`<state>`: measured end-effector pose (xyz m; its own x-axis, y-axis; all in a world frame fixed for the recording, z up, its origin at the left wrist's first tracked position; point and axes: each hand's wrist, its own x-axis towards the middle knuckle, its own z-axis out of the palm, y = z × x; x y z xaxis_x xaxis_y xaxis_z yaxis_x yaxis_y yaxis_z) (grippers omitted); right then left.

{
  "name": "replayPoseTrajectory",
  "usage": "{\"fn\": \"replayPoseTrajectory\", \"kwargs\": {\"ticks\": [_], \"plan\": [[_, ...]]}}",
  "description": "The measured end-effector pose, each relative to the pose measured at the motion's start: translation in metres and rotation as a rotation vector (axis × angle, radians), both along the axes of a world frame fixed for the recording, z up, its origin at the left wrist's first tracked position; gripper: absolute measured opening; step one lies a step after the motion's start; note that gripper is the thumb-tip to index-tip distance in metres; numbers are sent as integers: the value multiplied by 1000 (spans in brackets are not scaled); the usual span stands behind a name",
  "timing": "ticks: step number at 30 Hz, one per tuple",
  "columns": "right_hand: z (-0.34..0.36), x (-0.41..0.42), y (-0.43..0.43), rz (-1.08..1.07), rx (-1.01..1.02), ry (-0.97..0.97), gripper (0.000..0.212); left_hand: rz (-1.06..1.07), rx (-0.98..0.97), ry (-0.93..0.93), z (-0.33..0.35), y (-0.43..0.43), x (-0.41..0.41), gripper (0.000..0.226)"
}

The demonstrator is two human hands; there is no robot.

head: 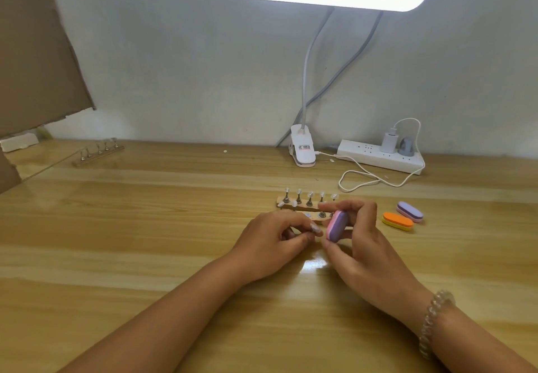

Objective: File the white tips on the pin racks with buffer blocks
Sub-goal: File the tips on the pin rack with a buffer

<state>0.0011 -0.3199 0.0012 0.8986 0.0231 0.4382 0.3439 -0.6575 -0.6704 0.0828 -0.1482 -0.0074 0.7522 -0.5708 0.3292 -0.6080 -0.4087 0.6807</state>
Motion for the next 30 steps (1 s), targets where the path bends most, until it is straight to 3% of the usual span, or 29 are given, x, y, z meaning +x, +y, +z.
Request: {"fn": "replayPoseTrajectory", "kwargs": {"ticks": [13, 19, 23, 30], "plan": [[5, 3, -5, -52, 87, 66, 34, -37, 38, -8, 0, 1, 1, 19], [5, 1, -6, 41, 44, 90, 33, -35, 42, -13, 0, 2, 1, 18], [5, 7, -9, -58, 125, 91, 29, -91, 53, -40, 0, 1, -1, 14], [4, 3, -9, 41, 168, 128, 32, -77, 41, 2, 0, 1, -1, 17]]}}
